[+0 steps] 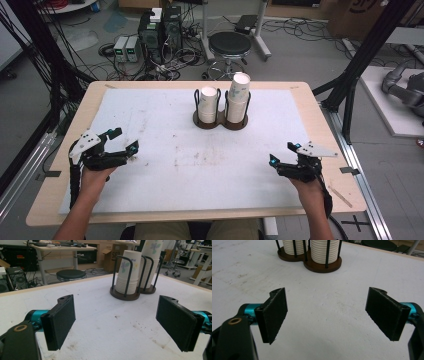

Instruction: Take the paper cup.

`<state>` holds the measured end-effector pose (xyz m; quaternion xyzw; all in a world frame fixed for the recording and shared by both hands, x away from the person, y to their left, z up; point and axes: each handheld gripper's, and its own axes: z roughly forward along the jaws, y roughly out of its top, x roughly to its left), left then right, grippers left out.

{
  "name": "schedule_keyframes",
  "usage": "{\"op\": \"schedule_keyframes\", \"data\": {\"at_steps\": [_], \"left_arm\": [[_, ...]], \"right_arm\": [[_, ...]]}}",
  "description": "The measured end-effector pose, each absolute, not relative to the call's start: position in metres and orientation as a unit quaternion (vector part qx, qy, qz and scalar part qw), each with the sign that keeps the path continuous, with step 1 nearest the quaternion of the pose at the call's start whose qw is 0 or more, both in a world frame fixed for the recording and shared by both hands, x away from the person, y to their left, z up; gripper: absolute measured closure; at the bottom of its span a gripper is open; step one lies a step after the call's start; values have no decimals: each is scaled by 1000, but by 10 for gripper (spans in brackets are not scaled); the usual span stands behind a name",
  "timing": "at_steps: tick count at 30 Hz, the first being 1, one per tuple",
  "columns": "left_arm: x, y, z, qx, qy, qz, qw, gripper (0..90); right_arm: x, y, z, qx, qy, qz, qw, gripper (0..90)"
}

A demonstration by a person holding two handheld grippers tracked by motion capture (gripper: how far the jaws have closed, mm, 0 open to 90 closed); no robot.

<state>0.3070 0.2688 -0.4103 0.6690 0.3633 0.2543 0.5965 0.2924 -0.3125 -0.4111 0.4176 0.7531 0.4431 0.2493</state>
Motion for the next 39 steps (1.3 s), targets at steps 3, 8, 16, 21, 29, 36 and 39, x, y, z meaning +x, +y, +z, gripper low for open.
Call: {"op": "schedule_keyframes", "data": {"at_steps": [3,8,16,21,29,36,39], "left_arm": [[310,268,-410,665,363,251,602,163],[313,267,-409,665,364,252,602,162],[317,264,-406,671,359,244,602,159],[321,262,-402,670,361,235,604,159],[340,242,-377,679,338,221,614,159],[366,215,-352,696,307,203,617,159],[379,203,-346,702,299,194,616,159]], "right_arm": [[291,-312,-412,418,754,442,246,183],[289,-312,-413,419,755,443,243,183],[287,-313,-411,418,754,442,246,183],[285,-311,-409,415,753,446,249,183],[287,-310,-408,414,753,449,246,183],[290,-307,-408,413,755,450,239,183],[290,-308,-408,412,754,451,240,183]]}}
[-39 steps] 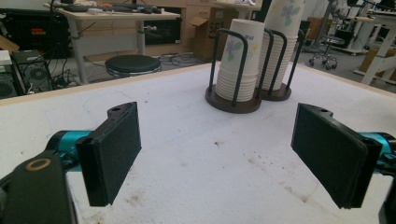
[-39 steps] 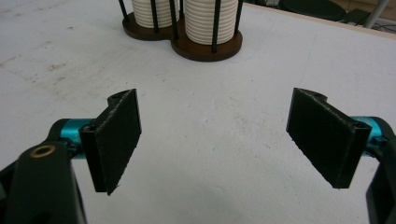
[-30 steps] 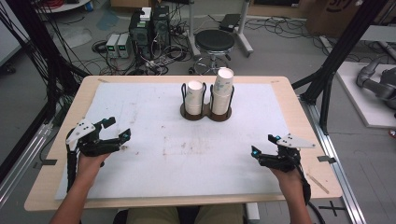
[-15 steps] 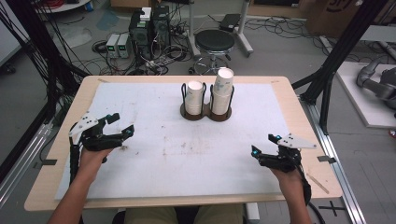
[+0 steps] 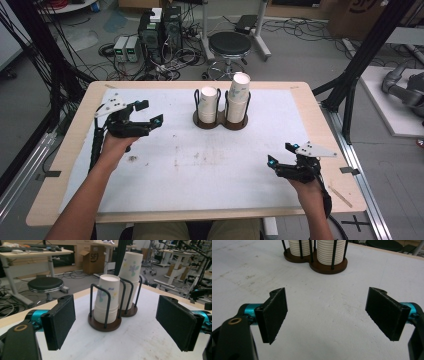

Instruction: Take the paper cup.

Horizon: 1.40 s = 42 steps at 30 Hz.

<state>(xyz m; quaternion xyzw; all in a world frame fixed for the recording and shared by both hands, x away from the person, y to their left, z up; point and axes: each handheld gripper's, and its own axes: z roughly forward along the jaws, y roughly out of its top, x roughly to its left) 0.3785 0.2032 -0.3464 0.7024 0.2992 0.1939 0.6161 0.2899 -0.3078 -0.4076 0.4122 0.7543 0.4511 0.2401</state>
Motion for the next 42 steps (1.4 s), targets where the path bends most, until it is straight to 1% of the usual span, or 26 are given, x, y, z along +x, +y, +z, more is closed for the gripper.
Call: {"op": "schedule_keyframes", "data": {"at_steps": [7,16,18,20,21,22,27,31,32,42], "left_arm": [[407,177,-336,712,287,171,618,159],[437,143,-320,720,274,165,616,158],[443,136,-319,715,275,159,623,158],[450,128,-317,721,276,159,616,156],[455,119,-315,716,273,159,623,157],[455,119,-315,716,273,159,623,160],[473,97,-310,730,271,154,608,158],[487,83,-312,735,273,157,601,158],[495,79,-316,737,284,152,595,157],[514,60,-333,759,305,154,555,158]], "right_arm": [[291,-310,-408,415,753,451,238,183],[290,-311,-407,416,751,456,234,183],[290,-312,-407,416,751,456,235,183],[290,-313,-407,417,750,458,234,183],[291,-314,-407,417,750,458,233,183],[291,-314,-407,417,750,458,233,183],[291,-315,-407,419,747,461,230,183],[291,-315,-407,417,748,463,228,183],[291,-315,-407,417,747,465,228,183],[290,-321,-407,421,744,467,227,183]]}}
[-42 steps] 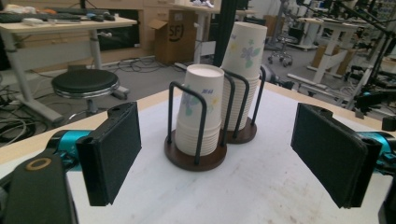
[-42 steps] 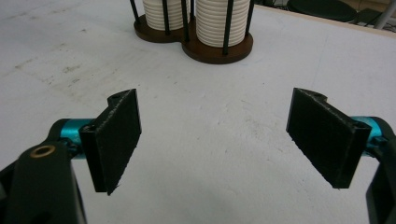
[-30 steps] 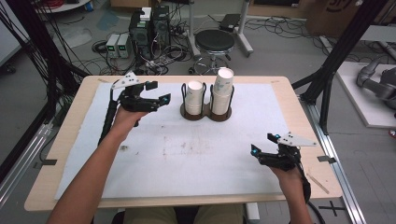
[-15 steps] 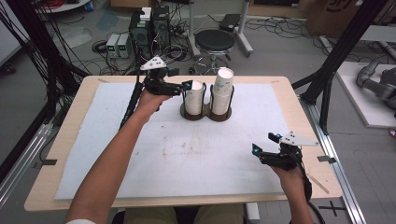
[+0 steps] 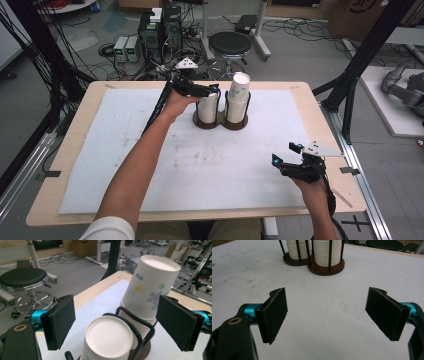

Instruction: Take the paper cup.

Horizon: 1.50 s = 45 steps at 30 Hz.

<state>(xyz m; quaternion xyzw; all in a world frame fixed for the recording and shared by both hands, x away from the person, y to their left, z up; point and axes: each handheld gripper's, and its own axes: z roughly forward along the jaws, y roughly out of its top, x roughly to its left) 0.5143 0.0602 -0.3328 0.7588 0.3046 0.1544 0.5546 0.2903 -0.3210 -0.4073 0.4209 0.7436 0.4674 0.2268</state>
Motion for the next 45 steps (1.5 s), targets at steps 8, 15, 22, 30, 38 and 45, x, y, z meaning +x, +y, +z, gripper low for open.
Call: {"op": "schedule_keyframes", "data": {"at_steps": [8,15,22,30,38,45], "left_arm": [[519,52,-347,788,312,160,506,186],[522,51,-354,796,323,155,488,213],[523,53,-358,799,328,148,482,283],[521,52,-358,801,321,150,483,341],[520,55,-352,789,324,148,501,345],[517,59,-336,773,324,154,523,347]], "right_arm": [[288,-321,-407,421,742,469,227,183],[287,-322,-406,423,741,470,225,183],[288,-322,-407,422,742,468,227,183],[287,-321,-407,424,742,468,224,183],[288,-321,-407,423,743,468,224,183],[288,-321,-408,423,744,466,223,183]]}}
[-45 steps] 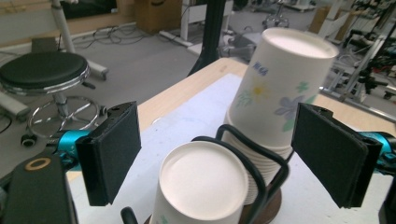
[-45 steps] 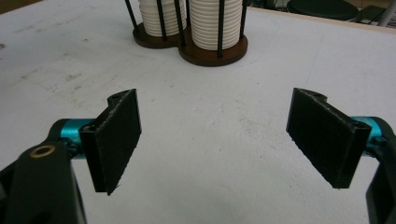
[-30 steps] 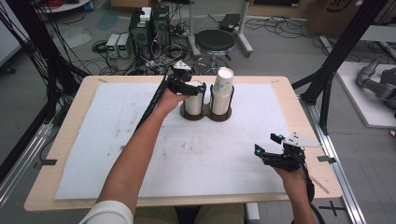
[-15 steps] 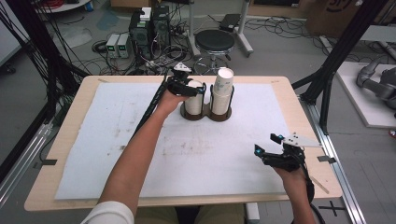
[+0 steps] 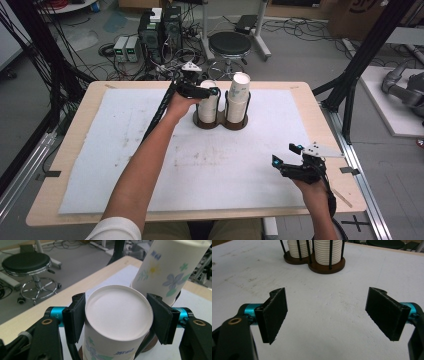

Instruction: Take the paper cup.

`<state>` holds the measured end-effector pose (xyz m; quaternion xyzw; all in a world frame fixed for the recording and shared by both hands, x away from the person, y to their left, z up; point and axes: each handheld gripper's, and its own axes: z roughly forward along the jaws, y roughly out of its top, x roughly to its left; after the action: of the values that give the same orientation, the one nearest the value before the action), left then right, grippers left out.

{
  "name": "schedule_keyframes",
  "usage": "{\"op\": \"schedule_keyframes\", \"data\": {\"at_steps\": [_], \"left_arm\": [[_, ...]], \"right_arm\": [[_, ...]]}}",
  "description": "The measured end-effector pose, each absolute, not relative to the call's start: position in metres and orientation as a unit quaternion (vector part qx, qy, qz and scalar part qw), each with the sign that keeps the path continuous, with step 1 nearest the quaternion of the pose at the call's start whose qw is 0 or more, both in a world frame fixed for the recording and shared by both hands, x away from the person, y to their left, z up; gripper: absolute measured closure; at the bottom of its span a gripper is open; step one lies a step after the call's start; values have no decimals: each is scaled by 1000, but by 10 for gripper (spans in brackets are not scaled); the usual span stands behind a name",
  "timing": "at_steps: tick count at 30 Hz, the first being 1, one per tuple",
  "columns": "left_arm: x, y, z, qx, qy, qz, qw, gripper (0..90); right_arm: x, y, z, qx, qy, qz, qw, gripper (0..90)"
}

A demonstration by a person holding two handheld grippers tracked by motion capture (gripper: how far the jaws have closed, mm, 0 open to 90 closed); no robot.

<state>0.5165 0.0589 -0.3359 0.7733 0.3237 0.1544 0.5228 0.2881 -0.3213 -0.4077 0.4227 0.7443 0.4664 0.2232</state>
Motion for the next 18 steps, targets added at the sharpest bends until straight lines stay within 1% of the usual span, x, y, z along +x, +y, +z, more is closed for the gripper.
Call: {"op": "schedule_keyframes", "data": {"at_steps": [6,8,15,18], "left_arm": [[511,68,-321,756,322,161,547,353],[507,73,-313,743,324,164,562,357],[495,85,-294,724,317,164,590,360],[489,87,-288,723,309,161,597,361]], "right_arm": [[288,-320,-408,422,746,466,222,183],[288,-320,-408,420,746,467,223,183],[288,-318,-408,420,746,467,222,183],[288,-317,-407,418,747,467,222,183]]}}
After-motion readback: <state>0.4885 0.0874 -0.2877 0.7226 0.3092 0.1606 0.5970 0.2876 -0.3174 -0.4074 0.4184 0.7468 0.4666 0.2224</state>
